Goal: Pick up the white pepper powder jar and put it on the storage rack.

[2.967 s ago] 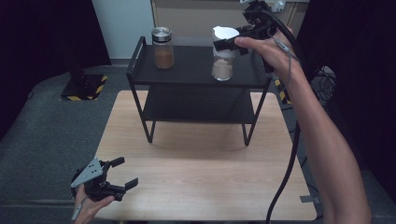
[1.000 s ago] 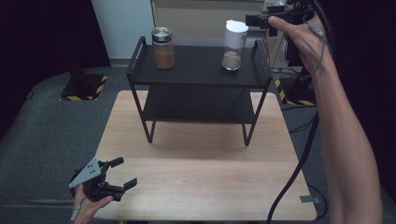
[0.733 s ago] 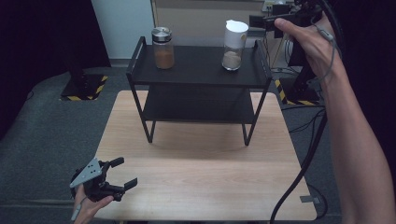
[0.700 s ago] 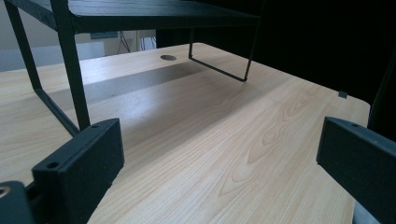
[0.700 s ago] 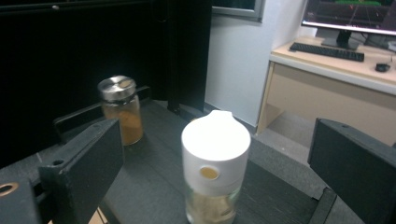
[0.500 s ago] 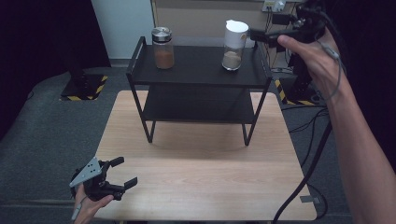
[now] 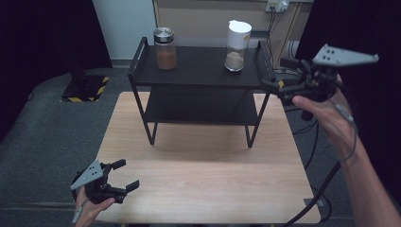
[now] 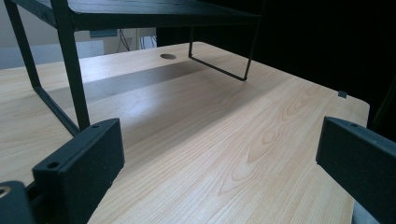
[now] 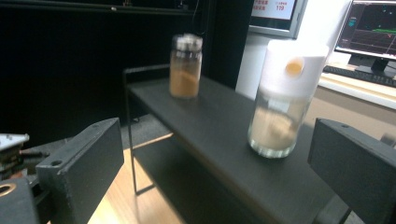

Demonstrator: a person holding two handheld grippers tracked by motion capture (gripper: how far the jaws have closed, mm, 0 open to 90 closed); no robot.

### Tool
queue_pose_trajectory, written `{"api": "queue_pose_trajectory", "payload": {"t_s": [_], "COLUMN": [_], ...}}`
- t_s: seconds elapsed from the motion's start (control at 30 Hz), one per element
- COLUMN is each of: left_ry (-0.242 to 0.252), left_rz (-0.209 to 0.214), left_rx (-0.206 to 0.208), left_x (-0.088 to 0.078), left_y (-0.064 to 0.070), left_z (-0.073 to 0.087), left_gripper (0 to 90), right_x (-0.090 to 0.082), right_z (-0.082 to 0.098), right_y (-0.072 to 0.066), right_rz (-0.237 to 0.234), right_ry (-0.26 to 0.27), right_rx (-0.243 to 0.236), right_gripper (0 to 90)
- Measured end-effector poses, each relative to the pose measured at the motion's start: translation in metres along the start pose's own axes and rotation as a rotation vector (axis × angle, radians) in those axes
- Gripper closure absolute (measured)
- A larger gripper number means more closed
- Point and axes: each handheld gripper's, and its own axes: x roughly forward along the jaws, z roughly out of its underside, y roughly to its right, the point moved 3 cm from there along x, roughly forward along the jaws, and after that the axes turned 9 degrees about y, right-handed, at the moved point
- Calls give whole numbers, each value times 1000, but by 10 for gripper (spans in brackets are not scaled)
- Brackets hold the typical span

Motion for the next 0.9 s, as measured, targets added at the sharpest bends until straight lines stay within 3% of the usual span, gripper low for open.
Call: {"api": "queue_pose_trajectory", "payload": {"t_s": [0.3,0.9], "left_ry": [3,11], "left_rz": [-3,-7], "left_rx": [9,14], "left_x": [-1,-2], "left_y": [2,3], "left_z": [0,1], "left_gripper": [0,1], "right_x": [-31,-72], "right_z": [55,136], "right_y": [-34,-67], "right_rz": [17,81], "right_ry": [2,-46], "right_rx": [-25,0], "right_gripper": [40,34]}}
